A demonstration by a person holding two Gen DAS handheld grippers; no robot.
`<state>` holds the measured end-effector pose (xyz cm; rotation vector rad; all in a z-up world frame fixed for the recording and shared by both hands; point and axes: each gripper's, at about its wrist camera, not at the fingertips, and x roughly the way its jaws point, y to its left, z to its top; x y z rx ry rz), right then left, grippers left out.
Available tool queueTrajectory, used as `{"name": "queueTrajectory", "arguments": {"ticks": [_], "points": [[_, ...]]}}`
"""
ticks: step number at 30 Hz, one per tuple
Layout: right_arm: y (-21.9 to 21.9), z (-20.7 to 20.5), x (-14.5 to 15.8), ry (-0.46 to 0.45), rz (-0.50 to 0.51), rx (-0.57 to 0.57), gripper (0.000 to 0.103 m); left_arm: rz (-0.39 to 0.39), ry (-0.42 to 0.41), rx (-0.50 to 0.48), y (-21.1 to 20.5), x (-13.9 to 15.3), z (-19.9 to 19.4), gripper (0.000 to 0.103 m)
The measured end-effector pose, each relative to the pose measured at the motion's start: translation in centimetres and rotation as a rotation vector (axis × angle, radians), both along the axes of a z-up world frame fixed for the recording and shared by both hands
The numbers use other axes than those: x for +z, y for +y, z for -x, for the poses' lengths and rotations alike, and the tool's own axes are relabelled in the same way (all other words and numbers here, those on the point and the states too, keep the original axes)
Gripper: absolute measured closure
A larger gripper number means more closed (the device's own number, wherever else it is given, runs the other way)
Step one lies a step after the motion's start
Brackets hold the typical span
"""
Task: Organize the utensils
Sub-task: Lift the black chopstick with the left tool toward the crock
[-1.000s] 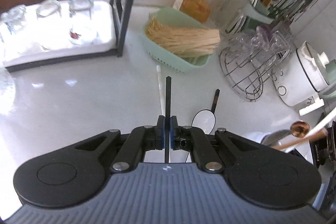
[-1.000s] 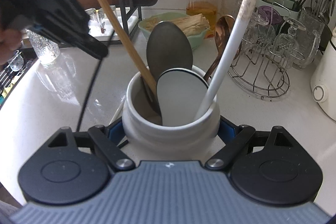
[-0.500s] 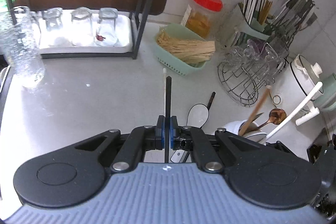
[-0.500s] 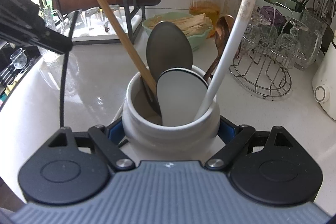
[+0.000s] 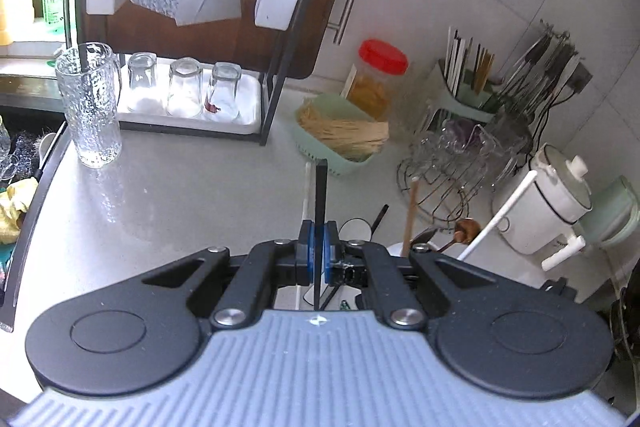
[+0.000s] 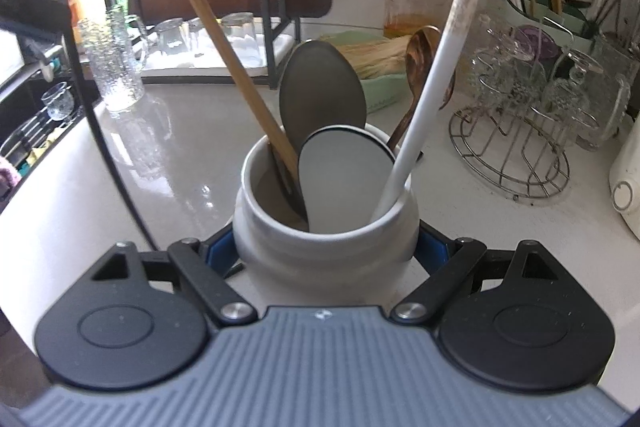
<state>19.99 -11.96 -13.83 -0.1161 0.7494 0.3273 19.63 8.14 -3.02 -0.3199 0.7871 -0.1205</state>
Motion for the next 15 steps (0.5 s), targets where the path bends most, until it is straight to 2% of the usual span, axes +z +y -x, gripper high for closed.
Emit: {"name": "queueTrajectory", "arguments": {"ticks": [7,13,15], "points": [[0.0,0.1,-0.1,-0.014,-0.006,-0.006,0.012,-0.010,-0.022,-0.002,-0.8,1.5,1.1,0.098],[0.0,0.4,-0.1,-0.019,-0.008,-0.005,0.012,-0.009,-0.065,-0.013,-1.5,4.2,1.9,0.098],[0.0,0.3,-0.1,-0.014,-0.008,-0.004,0.012,0.026,-0.068,-0.026,-1.7,5.2,1.9,0.098]]}}
